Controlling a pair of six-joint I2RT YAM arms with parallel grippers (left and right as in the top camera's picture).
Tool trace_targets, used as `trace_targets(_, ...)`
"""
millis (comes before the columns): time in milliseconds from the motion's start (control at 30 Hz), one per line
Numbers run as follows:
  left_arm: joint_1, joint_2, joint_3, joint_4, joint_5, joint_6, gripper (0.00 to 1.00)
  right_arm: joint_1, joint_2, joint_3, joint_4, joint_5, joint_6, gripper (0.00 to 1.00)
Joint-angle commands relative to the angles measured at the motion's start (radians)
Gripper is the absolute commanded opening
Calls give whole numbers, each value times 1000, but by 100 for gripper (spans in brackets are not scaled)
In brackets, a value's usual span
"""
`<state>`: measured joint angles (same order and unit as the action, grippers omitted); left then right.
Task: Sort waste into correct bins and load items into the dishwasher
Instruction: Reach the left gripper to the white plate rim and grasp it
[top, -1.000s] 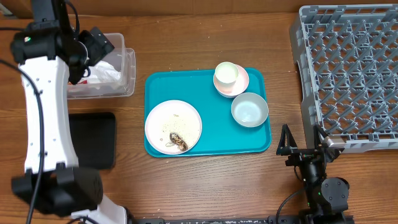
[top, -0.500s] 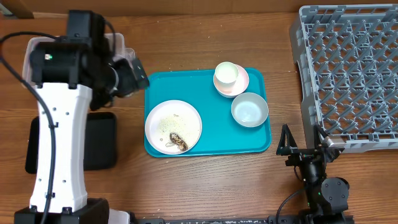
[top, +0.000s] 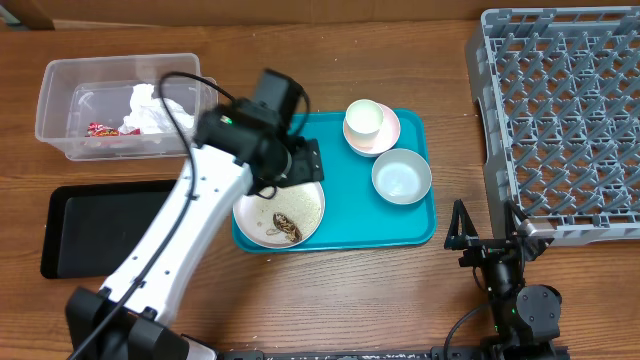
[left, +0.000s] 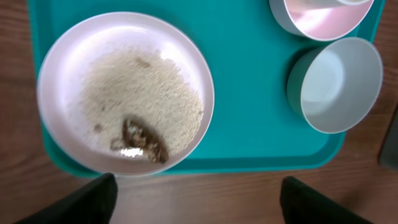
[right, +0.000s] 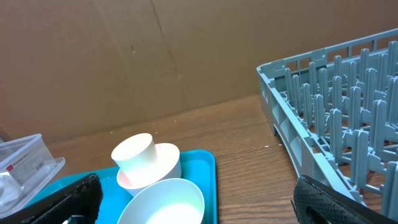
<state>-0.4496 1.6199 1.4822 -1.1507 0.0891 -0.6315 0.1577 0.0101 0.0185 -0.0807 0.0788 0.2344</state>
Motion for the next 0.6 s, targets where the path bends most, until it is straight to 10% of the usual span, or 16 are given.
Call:
trace_targets(0, -38, 26, -82, 69, -61, -38, 79, -4, -7, -10, 4, 6, -6, 100)
trace_targets(567, -193, 349, -84, 169, -248, -35, 75, -4, -7, -10, 4, 6, -6, 100)
